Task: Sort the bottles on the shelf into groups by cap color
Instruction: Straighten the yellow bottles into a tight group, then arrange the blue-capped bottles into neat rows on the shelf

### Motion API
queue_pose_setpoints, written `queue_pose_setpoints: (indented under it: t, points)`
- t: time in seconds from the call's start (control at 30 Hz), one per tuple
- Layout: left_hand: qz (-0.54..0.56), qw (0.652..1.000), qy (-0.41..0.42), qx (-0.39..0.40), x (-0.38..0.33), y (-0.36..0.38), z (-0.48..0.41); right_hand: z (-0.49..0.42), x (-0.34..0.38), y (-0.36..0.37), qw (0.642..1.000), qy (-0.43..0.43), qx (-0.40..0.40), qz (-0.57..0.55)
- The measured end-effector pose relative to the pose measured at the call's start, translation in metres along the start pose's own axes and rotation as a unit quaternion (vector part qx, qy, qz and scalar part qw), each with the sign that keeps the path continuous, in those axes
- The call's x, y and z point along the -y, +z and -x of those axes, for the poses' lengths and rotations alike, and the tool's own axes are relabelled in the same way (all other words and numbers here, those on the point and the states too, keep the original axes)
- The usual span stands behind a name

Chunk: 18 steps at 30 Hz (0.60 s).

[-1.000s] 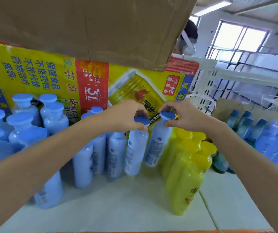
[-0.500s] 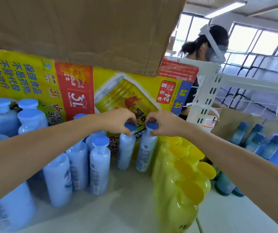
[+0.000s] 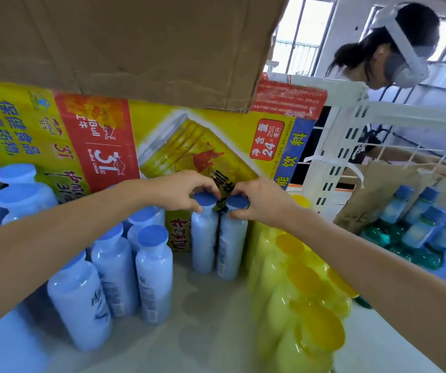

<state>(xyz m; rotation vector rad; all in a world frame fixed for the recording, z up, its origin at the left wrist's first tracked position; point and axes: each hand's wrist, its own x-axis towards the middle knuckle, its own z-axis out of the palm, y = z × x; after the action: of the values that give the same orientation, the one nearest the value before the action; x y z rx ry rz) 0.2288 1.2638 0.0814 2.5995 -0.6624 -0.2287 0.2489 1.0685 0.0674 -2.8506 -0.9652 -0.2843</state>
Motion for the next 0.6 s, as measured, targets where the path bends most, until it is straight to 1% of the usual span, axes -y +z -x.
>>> queue_pose_setpoints:
  t: [0.1, 0.17, 0.2, 0.27, 0.4, 0.5, 0.6]
  points:
    - [-0.064, 0.998, 0.011, -0.007, -0.0006, 0.0012, -0.0001, 0.0008, -0.0002, 0.0005, 1.0, 0.017, -0.004, 0.009]
    - [-0.124, 0.992, 0.024, -0.029, -0.0017, 0.0038, -0.0009, 0.0018, 0.0001, 0.0004, 0.999, 0.022, -0.007, 0.023]
    - [-0.137, 0.989, 0.03, -0.04, -0.0009, 0.0053, -0.0016, 0.0021, 0.0, 0.0008, 0.999, 0.022, -0.007, 0.031]
    - [-0.127, 0.99, 0.034, -0.06, 0.0016, 0.0079, -0.0026, 0.0023, -0.0009, 0.0021, 0.999, 0.014, -0.002, 0.032]
    - [-0.126, 0.988, 0.037, -0.079, 0.0063, 0.0075, -0.0023, 0.0018, -0.0037, 0.0027, 0.999, -0.031, 0.02, -0.011]
    - [-0.116, 0.99, 0.049, -0.062, 0.0035, 0.0055, -0.0018, 0.0018, -0.0056, 0.0022, 0.997, -0.049, 0.037, -0.044]
    - [-0.104, 0.993, 0.044, -0.046, 0.0008, 0.0043, -0.001, 0.002, -0.0077, 0.0031, 0.995, -0.064, 0.039, -0.062]
